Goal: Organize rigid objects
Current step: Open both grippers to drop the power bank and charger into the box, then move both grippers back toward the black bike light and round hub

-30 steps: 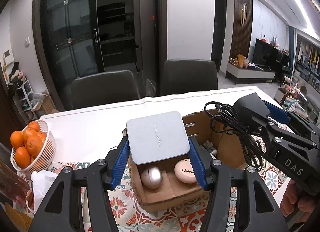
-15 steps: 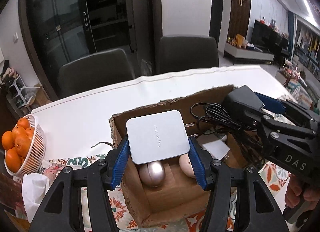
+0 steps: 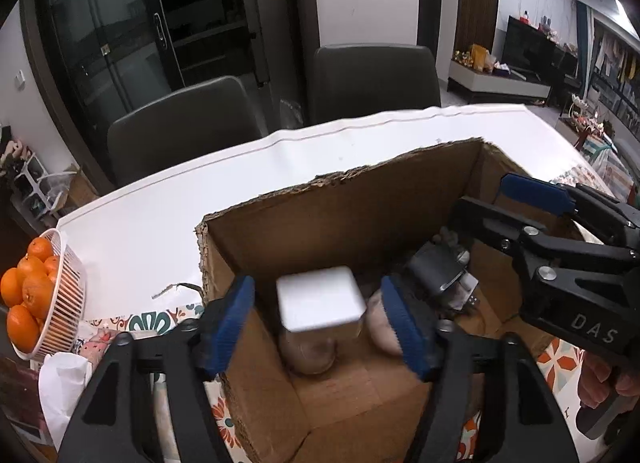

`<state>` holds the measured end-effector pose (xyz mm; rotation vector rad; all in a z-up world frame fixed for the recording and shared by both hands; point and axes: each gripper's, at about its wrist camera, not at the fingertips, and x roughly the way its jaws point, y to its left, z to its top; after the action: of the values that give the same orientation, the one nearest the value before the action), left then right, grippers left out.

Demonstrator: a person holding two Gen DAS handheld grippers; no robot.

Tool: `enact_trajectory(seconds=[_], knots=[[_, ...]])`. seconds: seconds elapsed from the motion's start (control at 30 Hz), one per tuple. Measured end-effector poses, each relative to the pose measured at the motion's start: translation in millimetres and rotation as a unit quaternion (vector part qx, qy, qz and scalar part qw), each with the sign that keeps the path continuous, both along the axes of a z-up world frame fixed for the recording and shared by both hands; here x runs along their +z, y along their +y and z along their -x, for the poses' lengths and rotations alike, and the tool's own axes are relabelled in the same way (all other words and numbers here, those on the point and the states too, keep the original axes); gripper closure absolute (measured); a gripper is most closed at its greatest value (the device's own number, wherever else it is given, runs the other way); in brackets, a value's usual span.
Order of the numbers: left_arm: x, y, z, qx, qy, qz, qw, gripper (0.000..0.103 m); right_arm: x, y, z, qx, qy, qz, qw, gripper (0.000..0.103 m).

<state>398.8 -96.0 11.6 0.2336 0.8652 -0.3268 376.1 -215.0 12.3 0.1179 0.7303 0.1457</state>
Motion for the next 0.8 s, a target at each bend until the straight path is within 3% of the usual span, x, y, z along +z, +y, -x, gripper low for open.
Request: enact_trajectory(seconds=[0.4, 0.8], knots=[[18, 15, 26, 0.036, -0.034, 0.019, 0.9986, 0.031, 11, -1, 24, -0.021, -0.015, 0.015, 1.0, 0.041], [45, 27, 82, 0.052, -0.072, 0.04, 0.9953, 0.03, 38, 3, 78, -0.033, -0.054, 0.019, 0.998, 0.041]])
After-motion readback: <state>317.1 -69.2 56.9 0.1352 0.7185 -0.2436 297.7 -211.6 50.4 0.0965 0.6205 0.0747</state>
